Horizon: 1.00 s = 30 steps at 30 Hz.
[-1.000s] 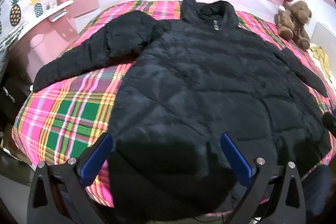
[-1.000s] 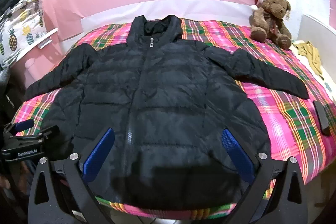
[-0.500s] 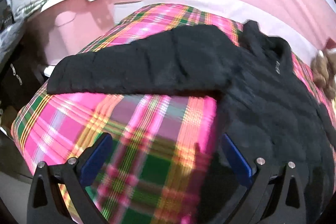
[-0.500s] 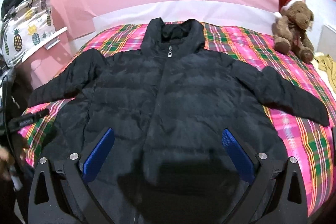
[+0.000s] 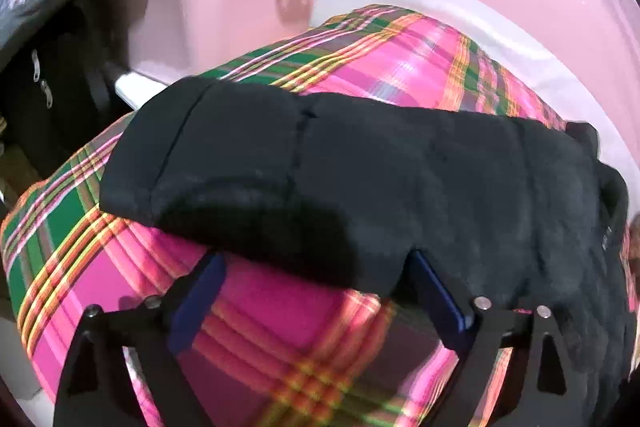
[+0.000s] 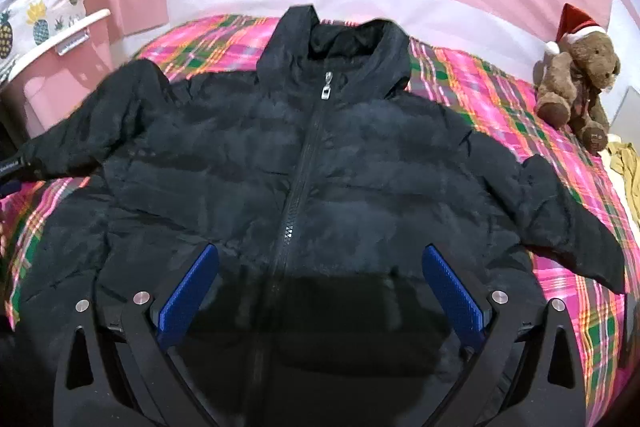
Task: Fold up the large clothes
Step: 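Grasp the jacket sleeve with the left tool and fold it across the body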
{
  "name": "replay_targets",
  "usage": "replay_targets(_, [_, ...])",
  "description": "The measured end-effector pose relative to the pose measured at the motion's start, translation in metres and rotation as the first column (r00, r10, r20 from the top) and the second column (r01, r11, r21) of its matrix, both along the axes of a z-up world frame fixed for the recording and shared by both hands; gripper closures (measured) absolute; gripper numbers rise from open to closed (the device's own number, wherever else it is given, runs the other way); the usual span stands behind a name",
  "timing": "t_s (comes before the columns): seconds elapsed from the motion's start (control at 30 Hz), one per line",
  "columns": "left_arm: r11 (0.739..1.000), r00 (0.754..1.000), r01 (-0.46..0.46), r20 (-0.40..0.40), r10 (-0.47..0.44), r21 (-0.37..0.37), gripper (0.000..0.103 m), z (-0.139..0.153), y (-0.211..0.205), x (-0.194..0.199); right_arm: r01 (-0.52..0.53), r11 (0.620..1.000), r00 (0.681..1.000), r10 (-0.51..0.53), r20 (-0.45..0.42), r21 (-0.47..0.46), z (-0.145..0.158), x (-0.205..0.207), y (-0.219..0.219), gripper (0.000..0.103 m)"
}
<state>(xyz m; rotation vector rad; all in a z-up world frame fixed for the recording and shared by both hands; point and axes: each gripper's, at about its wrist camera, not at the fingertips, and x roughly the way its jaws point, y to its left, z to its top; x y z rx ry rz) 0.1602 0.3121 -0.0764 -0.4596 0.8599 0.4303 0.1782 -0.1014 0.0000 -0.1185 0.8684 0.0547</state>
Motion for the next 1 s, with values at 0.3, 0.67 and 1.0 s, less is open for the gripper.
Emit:
replay_targets(0.3, [0.998, 0.998, -0.016, 0.056, 0.013, 0.060, 0.053, 0.000, 0.005, 0.022, -0.001, 1.000, 0.999, 0.000, -0.043, -0.021, -0.020, 0.024, 0.004, 0.013])
replay_targets(0.67, [0.994, 0.980, 0.070, 0.181, -0.085, 0.088, 0.090, 0.074, -0.017, 0.023, 0.025, 0.999, 0.999, -0.023, -0.031, 0.046, -0.011, 0.010, -0.016, 0.020])
replay_targets(1.0, [0.933, 0.871, 0.313, 0.338, -0.357, 0.180, 0.091, 0.189, -0.137, 0.047, 0.086, 0.992, 0.996, -0.088, 0.015, 0.094, 0.011, -0.018, -0.062, 0.020])
